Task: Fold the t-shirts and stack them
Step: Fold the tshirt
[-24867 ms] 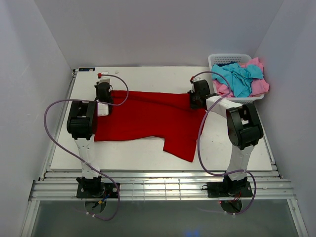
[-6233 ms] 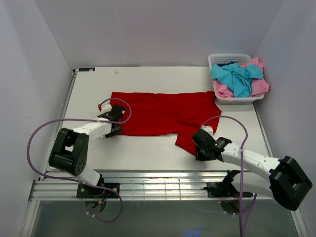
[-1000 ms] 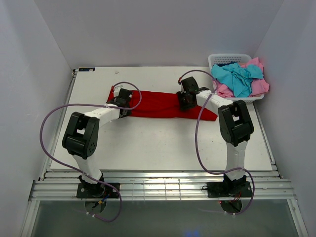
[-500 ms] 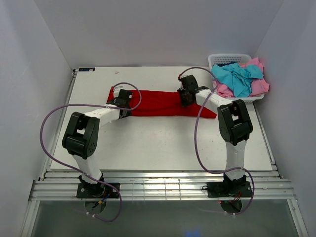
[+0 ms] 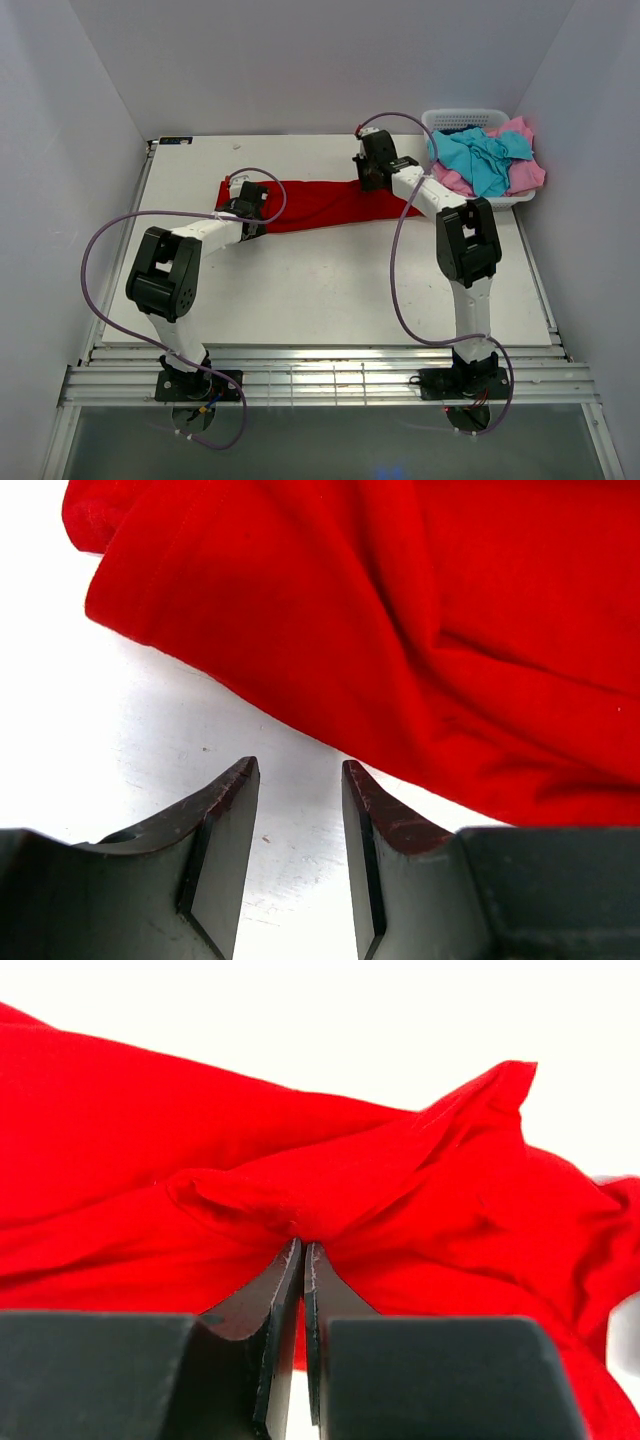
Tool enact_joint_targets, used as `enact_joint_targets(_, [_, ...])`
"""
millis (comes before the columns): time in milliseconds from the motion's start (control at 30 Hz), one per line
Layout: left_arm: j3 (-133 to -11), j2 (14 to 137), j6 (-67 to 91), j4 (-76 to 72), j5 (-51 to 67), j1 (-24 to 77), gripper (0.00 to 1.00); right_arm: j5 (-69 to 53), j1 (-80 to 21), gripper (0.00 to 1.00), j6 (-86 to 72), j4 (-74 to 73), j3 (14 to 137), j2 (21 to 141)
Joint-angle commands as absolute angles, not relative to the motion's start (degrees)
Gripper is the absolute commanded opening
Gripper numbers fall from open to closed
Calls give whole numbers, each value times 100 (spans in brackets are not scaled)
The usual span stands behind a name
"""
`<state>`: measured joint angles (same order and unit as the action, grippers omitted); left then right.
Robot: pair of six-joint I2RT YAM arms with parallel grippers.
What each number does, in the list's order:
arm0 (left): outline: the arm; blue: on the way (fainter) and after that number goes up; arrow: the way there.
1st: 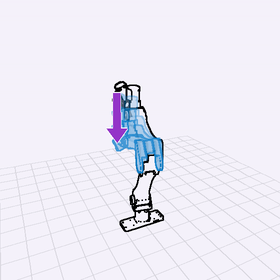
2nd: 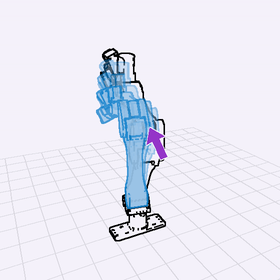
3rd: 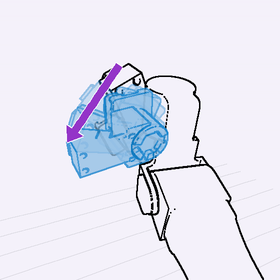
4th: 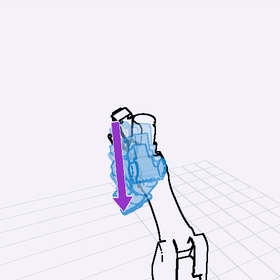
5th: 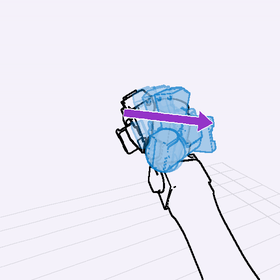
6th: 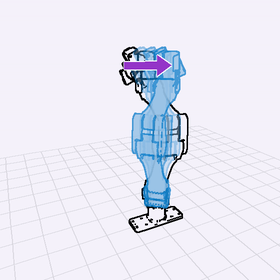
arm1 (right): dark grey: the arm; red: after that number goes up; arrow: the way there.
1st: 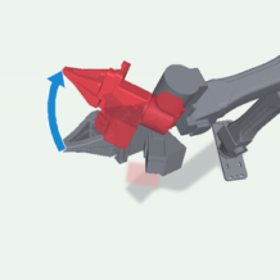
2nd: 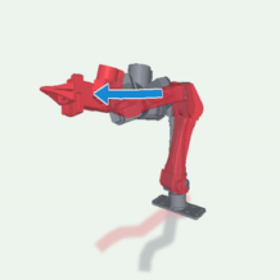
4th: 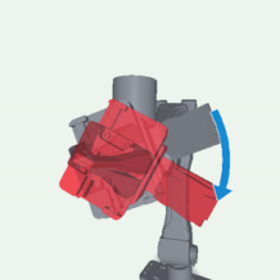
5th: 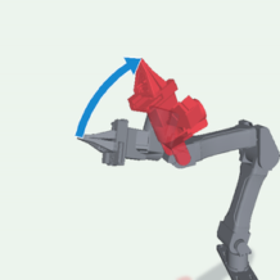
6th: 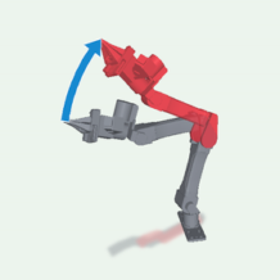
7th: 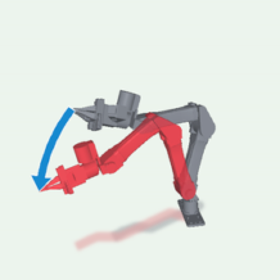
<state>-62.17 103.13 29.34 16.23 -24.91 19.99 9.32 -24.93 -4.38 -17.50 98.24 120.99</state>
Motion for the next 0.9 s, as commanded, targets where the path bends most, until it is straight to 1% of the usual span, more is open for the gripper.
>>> enact_joint_targets(0, [-6152,10222,2918,1529,-2602,1995,49,975,-2505,9,-316,-2064,10388,12471])
enact_joint_targets(167, [-6117,10169,2962,1538,-2558,1995,49,1019,-2505,12,-273,-2162,10608,12682])
enact_joint_targets(267, [-6117,10178,2988,1547,-2523,1995,49,1124,-2505,23,-229,-2258,10731,12735])
enact_joint_targets(300, [-6126,10160,2997,1556,-2505,1995,49,1151,-2505,28,-229,-2328,10775,12727])
enact_joint_targets(400, [-6143,10090,3067,1547,-2443,1995,49,1283,-2505,35,-229,-2470,10636,12569])
enact_joint_targets(567, [-6363,9958,3059,1354,-2399,2004,48,1651,-2505,43,-229,-2154,9652,11761])
enact_joint_targets(667, [-6486,9940,2945,1082,-2487,1995,46,1862,-2505,45,-229,-2066,9283,11418])
enact_joint_targets(867, [-6829,10353,2821,1063,-2628,1995,45,1986,-2417,43,-378,-2074,8870,11250])
